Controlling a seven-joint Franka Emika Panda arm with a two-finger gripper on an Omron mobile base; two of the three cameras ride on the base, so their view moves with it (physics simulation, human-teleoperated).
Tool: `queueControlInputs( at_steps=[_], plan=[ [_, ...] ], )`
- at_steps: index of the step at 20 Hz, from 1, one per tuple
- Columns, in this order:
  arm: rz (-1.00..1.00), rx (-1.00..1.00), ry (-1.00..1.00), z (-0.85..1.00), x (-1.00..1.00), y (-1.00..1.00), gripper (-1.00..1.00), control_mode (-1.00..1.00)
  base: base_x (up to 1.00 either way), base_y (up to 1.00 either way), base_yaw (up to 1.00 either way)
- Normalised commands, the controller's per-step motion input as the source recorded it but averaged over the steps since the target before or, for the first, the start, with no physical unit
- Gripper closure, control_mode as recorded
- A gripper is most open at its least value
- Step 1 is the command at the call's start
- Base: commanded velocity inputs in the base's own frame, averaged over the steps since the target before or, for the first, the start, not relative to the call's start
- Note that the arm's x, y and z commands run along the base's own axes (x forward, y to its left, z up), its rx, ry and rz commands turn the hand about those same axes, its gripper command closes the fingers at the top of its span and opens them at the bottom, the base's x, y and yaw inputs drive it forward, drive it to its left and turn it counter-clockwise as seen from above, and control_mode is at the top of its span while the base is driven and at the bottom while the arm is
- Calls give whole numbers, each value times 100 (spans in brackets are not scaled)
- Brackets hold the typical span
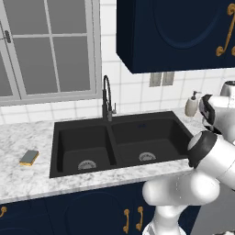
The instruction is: Pick the pan and sponge and place them into the sink. Then turn on the water.
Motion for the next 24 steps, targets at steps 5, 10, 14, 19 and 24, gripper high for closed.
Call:
queueControlInputs(
  at_steps=[5,10,14,19,24],
  plan=[
    [0,4,3,-11,0,-43,-100,-100,0,0,0],
    [0,7,9,-17,16,-58,-100,-100,0,0,0],
    [4,7,6,-14,4,-58,-100,-100,0,0,0],
    [12,2,5,-28,2,-33,-100,-100,0,0,0],
    [7,0,1,-27,6,-41,-100,-100,0,0,0]
  ],
)
